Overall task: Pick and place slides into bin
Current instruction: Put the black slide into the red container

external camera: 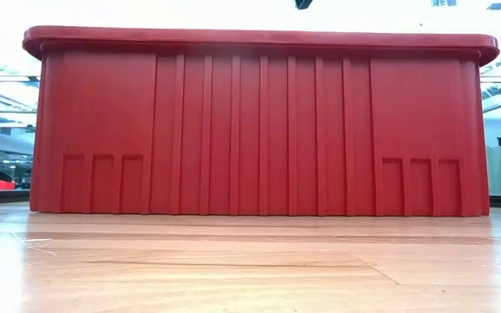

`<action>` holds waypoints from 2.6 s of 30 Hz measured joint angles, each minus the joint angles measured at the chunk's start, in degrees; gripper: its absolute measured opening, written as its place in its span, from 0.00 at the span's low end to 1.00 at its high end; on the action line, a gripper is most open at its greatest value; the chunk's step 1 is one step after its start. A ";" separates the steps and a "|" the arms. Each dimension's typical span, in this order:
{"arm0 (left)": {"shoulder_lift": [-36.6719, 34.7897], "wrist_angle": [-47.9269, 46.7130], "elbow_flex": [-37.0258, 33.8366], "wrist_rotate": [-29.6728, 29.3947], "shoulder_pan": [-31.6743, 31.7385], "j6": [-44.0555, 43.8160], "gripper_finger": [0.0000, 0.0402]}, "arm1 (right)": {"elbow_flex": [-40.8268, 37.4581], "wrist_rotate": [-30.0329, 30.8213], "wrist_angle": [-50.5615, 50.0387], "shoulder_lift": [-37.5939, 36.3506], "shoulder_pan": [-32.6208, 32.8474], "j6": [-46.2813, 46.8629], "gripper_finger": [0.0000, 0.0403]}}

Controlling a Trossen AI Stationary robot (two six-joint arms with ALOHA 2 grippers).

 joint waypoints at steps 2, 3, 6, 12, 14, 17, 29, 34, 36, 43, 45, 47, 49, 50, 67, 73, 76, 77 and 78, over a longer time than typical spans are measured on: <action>0.00 -0.08 0.00 -0.08 0.00 0.67 0.04 | 0.00 0.00 0.02 0.00 0.00 -0.02 0.52; 0.00 -0.12 0.00 -0.24 0.00 0.99 0.05 | 0.00 0.00 0.02 0.00 0.00 -0.01 0.52; 0.02 0.06 -0.01 -0.46 0.02 2.54 0.05 | 0.00 0.00 0.02 0.00 0.00 -0.02 0.52; 0.02 4.56 -0.04 -0.44 0.18 5.86 0.01 | 0.00 0.01 0.02 0.00 0.00 -0.02 0.52; 0.07 6.42 -0.07 0.01 0.58 6.88 0.03 | 0.00 0.02 0.02 0.00 0.00 -0.02 0.52; 0.07 8.64 -0.03 0.65 1.15 9.56 0.04 | 0.00 0.02 0.01 0.00 0.00 -0.02 0.52; 0.09 8.48 6.53 1.80 5.63 26.66 0.02 | 0.00 0.00 0.24 0.00 -0.02 0.05 0.52; 0.07 5.51 13.39 2.35 7.14 37.08 0.02 | 0.00 0.00 0.69 -0.01 0.35 0.19 0.52; 0.07 1.23 16.71 2.34 8.02 39.89 0.03 | 0.00 -0.02 0.67 -0.02 0.39 0.09 0.52; 0.07 -18.64 29.50 2.16 11.76 48.95 0.01 | 0.00 0.00 0.45 -0.02 0.35 0.12 0.52; 0.04 -23.80 33.40 1.75 13.14 51.93 0.03 | 0.00 0.00 0.43 -0.01 0.35 -0.16 0.52; 0.04 -27.83 36.97 1.43 14.47 55.77 0.03 | 0.00 -0.02 0.46 -0.02 0.37 -0.22 0.52; 0.04 -31.49 40.47 1.16 15.73 59.78 0.02 | 0.00 -0.02 0.58 -0.02 0.37 -0.24 0.52; 0.04 -33.33 42.10 0.99 16.46 61.43 0.01 | 0.00 -0.02 0.79 -0.02 0.37 -0.24 0.52; -0.02 -49.34 54.55 8.26 46.01 84.29 0.02 | -0.02 11.80 0.31 -5.35 -0.15 -5.53 0.52; -0.02 -49.05 54.64 13.84 59.93 91.43 0.02 | -0.02 29.60 -3.19 -11.36 -0.37 -12.62 0.52; -0.02 -48.61 54.64 17.25 67.32 95.17 0.03 | -0.02 31.42 -7.82 -14.05 -1.90 -11.80 0.52; -0.02 -48.52 54.64 18.56 69.77 96.71 0.03 | -0.02 31.21 -9.79 -14.94 -2.89 -10.59 0.52; -0.02 -48.47 54.64 19.81 72.24 98.16 0.02 | -0.02 31.19 -11.88 -15.62 -4.05 -9.33 0.52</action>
